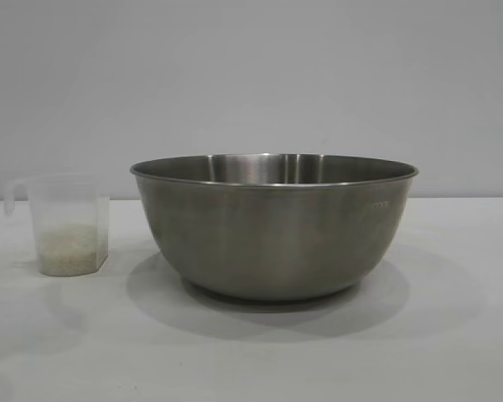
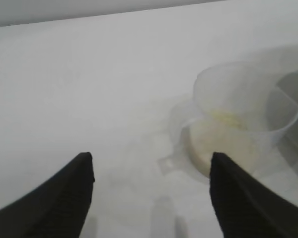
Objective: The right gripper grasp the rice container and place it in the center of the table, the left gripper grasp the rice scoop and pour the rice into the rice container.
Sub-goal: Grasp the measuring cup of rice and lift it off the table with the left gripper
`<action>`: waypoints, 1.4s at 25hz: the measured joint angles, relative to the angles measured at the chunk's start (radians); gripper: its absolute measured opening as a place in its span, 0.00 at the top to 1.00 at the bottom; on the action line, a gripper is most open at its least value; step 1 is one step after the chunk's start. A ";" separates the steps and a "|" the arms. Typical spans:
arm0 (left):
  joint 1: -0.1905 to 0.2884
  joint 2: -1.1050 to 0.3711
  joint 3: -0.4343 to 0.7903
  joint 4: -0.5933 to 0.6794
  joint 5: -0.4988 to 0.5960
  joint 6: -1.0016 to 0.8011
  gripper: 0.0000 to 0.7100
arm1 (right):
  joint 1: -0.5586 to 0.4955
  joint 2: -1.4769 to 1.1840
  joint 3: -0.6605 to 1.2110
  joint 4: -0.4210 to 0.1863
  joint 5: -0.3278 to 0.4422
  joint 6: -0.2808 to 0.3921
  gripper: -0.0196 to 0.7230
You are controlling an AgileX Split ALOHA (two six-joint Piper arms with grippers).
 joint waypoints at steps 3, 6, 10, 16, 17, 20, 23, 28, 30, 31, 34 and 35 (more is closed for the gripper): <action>0.000 0.018 -0.015 0.000 0.000 -0.001 0.62 | 0.000 0.000 0.000 0.002 0.000 0.000 0.26; 0.000 0.023 -0.019 0.000 0.000 -0.005 0.60 | 0.000 0.000 0.000 0.002 0.000 0.000 0.26; 0.000 0.025 -0.019 0.000 0.000 -0.005 0.60 | 0.000 0.000 0.000 0.002 0.000 0.000 0.26; 0.000 0.025 -0.019 0.024 0.000 -0.006 0.68 | 0.000 0.000 0.000 0.002 0.000 0.000 0.26; 0.000 0.025 -0.021 0.024 0.000 -0.006 0.72 | 0.000 0.000 0.000 0.002 0.000 0.000 0.26; 0.000 0.040 -0.036 0.025 -0.002 -0.006 0.75 | 0.000 0.000 0.000 0.002 0.000 0.000 0.26; 0.000 0.073 -0.058 0.036 -0.004 -0.006 0.73 | 0.000 0.000 0.000 0.002 0.000 0.000 0.26; 0.000 0.098 -0.078 0.064 -0.004 -0.007 0.73 | 0.000 0.000 0.000 0.002 0.000 0.000 0.26; 0.000 0.102 -0.080 0.071 -0.006 -0.007 0.73 | 0.000 0.000 0.000 0.002 0.000 0.002 0.26; 0.000 0.105 -0.080 0.071 -0.006 -0.007 0.73 | 0.000 0.000 0.000 0.002 0.000 0.002 0.26; 0.000 0.107 -0.089 0.075 -0.006 -0.007 0.73 | 0.000 0.000 0.000 0.002 0.000 0.002 0.26; 0.000 0.107 -0.095 0.075 -0.006 -0.007 0.73 | 0.000 0.000 0.000 0.002 0.000 0.002 0.26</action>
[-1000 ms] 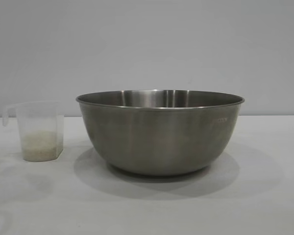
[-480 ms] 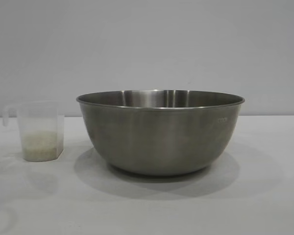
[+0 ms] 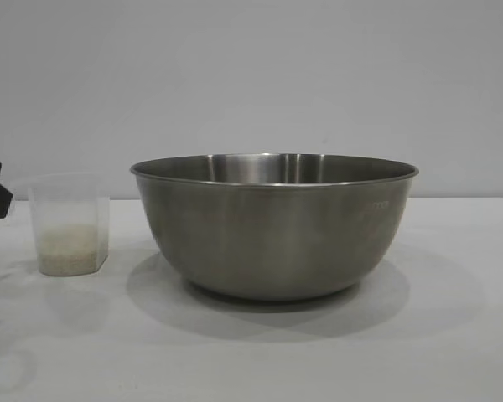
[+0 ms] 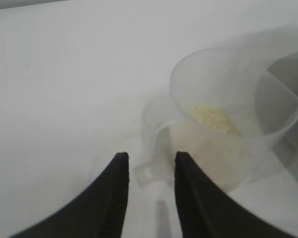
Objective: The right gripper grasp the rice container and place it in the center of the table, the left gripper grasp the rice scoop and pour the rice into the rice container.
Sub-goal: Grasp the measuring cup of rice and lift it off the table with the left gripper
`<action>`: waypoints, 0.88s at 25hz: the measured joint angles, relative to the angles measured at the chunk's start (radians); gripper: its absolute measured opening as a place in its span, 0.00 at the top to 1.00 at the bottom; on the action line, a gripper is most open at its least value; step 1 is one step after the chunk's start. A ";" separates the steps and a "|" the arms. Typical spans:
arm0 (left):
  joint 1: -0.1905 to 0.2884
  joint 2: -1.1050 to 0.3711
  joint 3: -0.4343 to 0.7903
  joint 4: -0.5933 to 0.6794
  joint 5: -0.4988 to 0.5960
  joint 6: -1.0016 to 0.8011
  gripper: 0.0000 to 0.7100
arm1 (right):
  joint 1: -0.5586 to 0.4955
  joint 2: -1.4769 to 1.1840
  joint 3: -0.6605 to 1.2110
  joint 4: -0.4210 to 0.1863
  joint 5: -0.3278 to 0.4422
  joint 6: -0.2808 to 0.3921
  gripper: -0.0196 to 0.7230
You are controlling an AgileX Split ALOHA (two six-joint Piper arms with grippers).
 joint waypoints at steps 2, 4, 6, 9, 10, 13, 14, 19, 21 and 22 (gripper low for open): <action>-0.001 0.000 -0.007 0.000 -0.002 0.000 0.73 | 0.000 0.000 0.000 0.000 0.000 0.000 0.26; -0.001 0.000 -0.015 0.000 -0.002 0.000 0.73 | 0.000 0.000 0.000 0.000 0.000 0.000 0.26; -0.001 0.002 -0.017 0.000 -0.002 0.000 0.73 | 0.000 0.000 0.000 0.000 0.000 0.000 0.26; -0.001 0.016 -0.031 0.000 -0.002 0.000 0.73 | 0.000 0.000 0.000 0.000 0.000 0.000 0.26; -0.001 0.024 -0.036 0.000 -0.002 0.000 0.73 | 0.000 0.000 0.000 0.000 0.000 0.000 0.26; -0.001 0.050 -0.050 0.000 -0.002 0.000 0.73 | 0.000 0.000 0.000 0.000 0.000 0.000 0.26; -0.001 0.054 -0.058 0.000 -0.002 0.000 0.73 | 0.000 0.000 0.000 0.000 0.000 0.000 0.26; -0.001 0.079 -0.099 0.000 -0.002 0.000 0.73 | 0.000 0.000 0.000 0.000 0.000 0.000 0.26; -0.001 0.092 -0.120 0.000 -0.002 0.000 0.73 | 0.000 0.000 0.000 0.000 0.000 0.000 0.26; -0.001 0.100 -0.132 0.000 -0.002 0.000 0.73 | 0.000 0.000 0.000 0.000 0.000 0.000 0.26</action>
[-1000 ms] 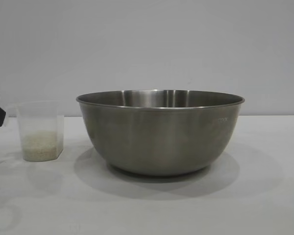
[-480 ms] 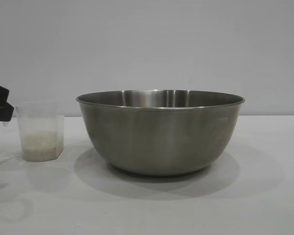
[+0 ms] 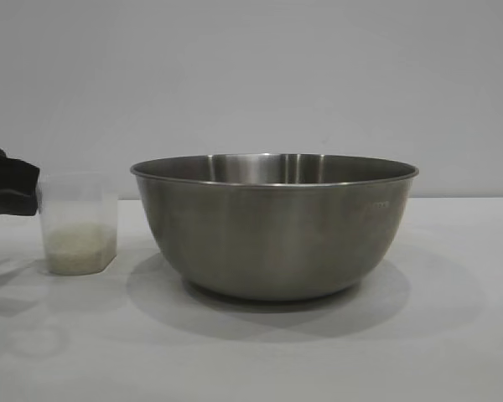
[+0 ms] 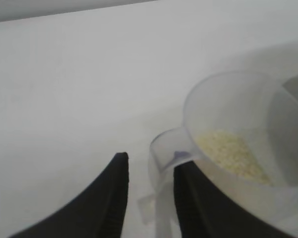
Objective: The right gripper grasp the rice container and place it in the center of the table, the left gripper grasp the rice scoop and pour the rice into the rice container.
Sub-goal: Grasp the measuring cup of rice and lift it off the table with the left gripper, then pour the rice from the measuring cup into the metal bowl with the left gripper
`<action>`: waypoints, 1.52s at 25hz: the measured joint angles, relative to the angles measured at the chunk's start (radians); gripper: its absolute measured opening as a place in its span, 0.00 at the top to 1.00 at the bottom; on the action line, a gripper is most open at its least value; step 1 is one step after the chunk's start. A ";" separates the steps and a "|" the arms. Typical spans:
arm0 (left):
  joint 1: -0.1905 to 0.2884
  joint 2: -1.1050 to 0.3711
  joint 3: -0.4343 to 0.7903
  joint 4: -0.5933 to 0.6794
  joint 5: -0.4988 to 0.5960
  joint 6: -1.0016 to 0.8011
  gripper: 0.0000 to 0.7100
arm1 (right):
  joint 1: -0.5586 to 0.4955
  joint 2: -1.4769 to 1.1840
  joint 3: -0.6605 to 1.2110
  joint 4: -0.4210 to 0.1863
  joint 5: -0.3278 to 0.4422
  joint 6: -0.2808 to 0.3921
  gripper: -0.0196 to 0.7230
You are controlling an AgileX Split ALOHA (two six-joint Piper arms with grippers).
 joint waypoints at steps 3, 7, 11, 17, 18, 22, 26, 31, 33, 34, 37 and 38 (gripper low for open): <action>0.000 0.028 -0.034 0.000 0.000 0.000 0.73 | 0.000 0.000 0.000 0.000 0.000 0.000 0.26; 0.000 0.060 -0.076 0.027 0.000 0.000 0.84 | 0.000 0.000 0.000 0.000 0.000 0.000 0.26; 0.000 0.070 -0.102 0.060 0.000 0.000 1.00 | 0.000 0.000 0.000 0.000 0.000 0.000 0.26; 0.000 0.066 -0.117 0.062 0.004 0.024 1.00 | 0.000 0.000 0.000 0.000 0.000 0.000 0.26; 0.000 0.055 -0.117 0.062 0.012 0.032 1.00 | 0.000 0.000 0.000 0.000 0.000 0.000 0.26; 0.000 -0.029 -0.125 0.059 0.016 0.128 1.00 | 0.000 0.000 0.000 0.000 0.000 0.000 0.26; 0.000 -0.128 -0.161 0.094 0.016 0.254 1.00 | 0.000 0.000 0.000 0.000 0.000 0.000 0.26; 0.000 -0.176 -0.237 0.226 0.016 0.387 1.00 | 0.000 0.000 0.000 0.000 0.000 0.000 0.26; 0.000 -0.179 -0.276 0.293 0.016 0.431 1.00 | 0.000 0.000 0.000 0.000 0.000 0.000 0.26; 0.000 -0.179 -0.298 0.324 0.016 0.447 1.00 | 0.000 0.000 0.000 0.000 0.000 0.000 0.26; 0.000 -0.179 -0.356 0.399 0.016 0.478 1.00 | 0.000 0.000 0.000 0.000 0.000 0.000 0.26; 0.000 -0.179 -0.374 0.421 0.016 0.493 1.00 | 0.000 0.000 0.000 0.000 0.000 0.000 0.26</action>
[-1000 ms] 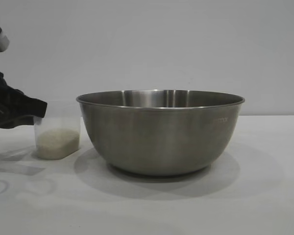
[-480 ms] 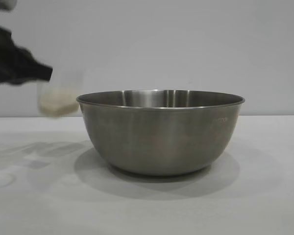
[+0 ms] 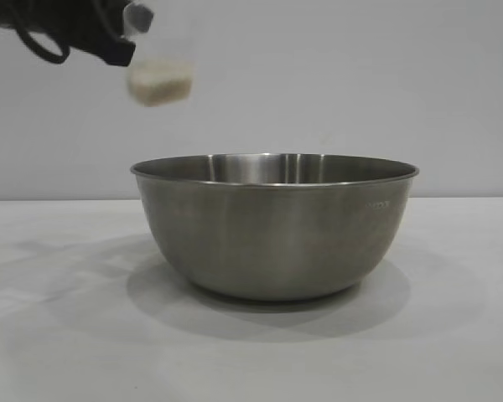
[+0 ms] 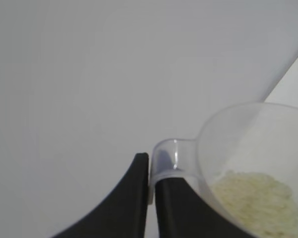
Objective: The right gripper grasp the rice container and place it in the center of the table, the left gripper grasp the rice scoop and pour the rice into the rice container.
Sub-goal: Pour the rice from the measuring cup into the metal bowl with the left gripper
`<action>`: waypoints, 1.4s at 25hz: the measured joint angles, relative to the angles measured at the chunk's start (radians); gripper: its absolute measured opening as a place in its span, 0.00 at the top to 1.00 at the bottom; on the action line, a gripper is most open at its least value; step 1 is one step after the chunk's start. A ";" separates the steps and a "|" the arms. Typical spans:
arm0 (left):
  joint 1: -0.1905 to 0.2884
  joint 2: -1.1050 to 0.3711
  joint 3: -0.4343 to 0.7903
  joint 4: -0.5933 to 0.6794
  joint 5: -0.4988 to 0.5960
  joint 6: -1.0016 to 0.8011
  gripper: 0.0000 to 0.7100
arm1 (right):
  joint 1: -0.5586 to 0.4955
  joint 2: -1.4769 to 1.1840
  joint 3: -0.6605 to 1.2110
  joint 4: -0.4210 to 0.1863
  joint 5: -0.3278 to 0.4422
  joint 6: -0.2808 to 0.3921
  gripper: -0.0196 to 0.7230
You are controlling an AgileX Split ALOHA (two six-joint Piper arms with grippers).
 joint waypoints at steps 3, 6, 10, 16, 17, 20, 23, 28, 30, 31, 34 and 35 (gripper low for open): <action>0.000 0.000 -0.039 0.087 -0.002 0.046 1.00 | 0.000 0.000 0.000 0.000 0.000 0.000 0.26; -0.006 0.000 -0.064 0.165 -0.002 0.112 1.00 | 0.000 0.000 0.000 0.000 0.000 0.000 0.26; -0.025 0.000 -0.088 0.255 -0.002 0.252 1.00 | 0.000 0.000 0.000 0.000 0.000 0.000 0.26; -0.070 0.000 -0.089 0.283 0.005 0.463 1.00 | 0.000 0.000 0.000 0.000 0.000 0.000 0.26; -0.078 0.002 -0.091 0.285 0.006 0.501 1.00 | 0.000 0.000 0.000 0.000 0.000 0.000 0.26; -0.098 0.017 -0.093 0.287 0.014 0.623 1.00 | 0.000 0.000 0.000 0.000 0.000 0.000 0.26; -0.111 0.025 -0.093 0.287 0.023 0.715 1.00 | 0.000 0.000 0.000 0.000 0.000 0.000 0.26; -0.121 0.027 -0.093 0.294 0.024 0.834 1.00 | 0.000 0.000 0.000 0.000 0.000 0.000 0.26; -0.127 0.027 -0.093 0.302 0.031 0.890 1.00 | 0.000 0.000 0.000 0.001 0.000 0.000 0.26; -0.133 0.027 -0.093 0.309 0.034 0.915 1.00 | 0.000 0.000 0.000 0.001 0.000 0.000 0.26; -0.147 0.027 -0.093 0.314 0.055 1.005 1.00 | 0.000 0.000 0.000 0.001 0.000 0.000 0.26; -0.152 0.027 -0.093 0.315 0.060 1.028 1.00 | 0.000 0.000 0.000 0.001 0.000 0.000 0.26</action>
